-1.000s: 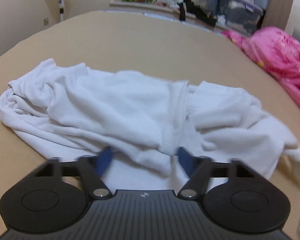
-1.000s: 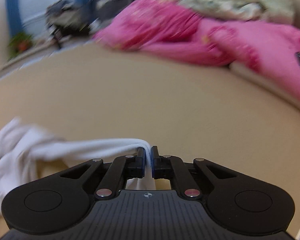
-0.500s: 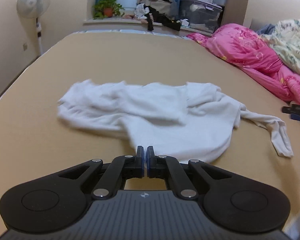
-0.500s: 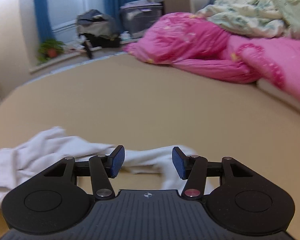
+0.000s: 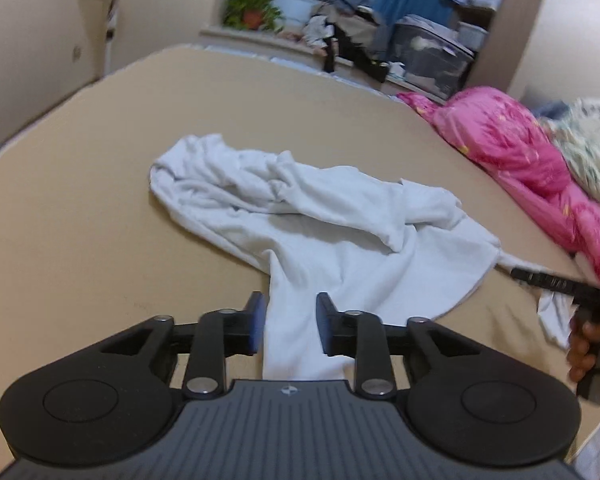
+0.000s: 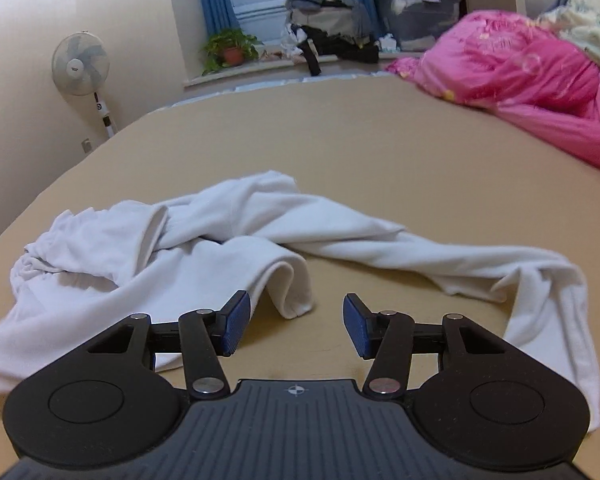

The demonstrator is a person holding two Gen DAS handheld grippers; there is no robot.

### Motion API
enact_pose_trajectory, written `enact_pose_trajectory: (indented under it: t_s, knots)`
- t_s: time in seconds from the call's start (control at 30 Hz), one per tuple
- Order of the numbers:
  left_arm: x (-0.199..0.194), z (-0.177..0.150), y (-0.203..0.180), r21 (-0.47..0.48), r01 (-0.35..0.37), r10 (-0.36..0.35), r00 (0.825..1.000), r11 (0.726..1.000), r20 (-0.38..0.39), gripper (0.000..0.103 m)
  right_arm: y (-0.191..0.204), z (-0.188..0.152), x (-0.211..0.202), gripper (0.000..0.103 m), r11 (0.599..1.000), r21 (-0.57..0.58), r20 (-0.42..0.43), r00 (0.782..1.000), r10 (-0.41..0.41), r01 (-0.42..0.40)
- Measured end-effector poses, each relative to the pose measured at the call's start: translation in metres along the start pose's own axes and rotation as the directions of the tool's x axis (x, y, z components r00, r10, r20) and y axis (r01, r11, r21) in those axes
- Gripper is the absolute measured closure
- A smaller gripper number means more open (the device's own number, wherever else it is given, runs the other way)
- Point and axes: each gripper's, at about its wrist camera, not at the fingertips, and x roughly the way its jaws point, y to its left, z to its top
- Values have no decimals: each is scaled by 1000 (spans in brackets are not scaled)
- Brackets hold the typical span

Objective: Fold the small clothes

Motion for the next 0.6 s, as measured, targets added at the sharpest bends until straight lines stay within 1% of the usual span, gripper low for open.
enact_pose_trajectory:
  t_s: [0.03, 0.1, 0.2, 0.3, 0.37, 0.47, 0.53, 0.57, 0.6]
  knots:
    - [2, 2, 4, -24, 11, -11, 1000, 1000, -5, 69, -1, -1, 5, 49, 1000, 9, -3, 1000, -4, 4]
    - [6, 2, 11, -56, 17, -18, 1000, 998, -19, 56, -6, -1, 12, 49, 1000, 27, -5, 1000, -3, 3]
    - [22, 0, 17, -92, -9, 3, 997, 996, -74, 48, -6, 1, 21, 48, 999, 33, 12, 1000, 13, -14]
    - [37, -6, 21, -140, -15, -4, 991, 990, -134, 48, 0, 6, 31, 46, 1000, 0, 29, 999, 29, -29]
    - [44, -10, 21, -149, -12, -12, 987, 989, -159, 48, 7, 8, 40, 46, 999, -30, 29, 999, 25, -24]
    - [51, -15, 18, -126, -20, -3, 984, 992, -179, 48, 13, 9, 52, 46, 998, -46, 27, 999, 37, -35]
    - [58, -20, 13, -95, -28, 9, 981, 995, -196, 49, 18, 9, 58, 46, 998, -53, 24, 999, 38, -37]
    - [60, -22, 11, -79, -33, 16, 979, 996, -202, 49, 20, 9, 60, 48, 997, -62, 21, 999, 36, -34]
    - [64, -24, 8, -57, -38, 25, 978, 998, -209, 58, 22, 8, 62, 63, 997, -69, 15, 999, 41, -40]
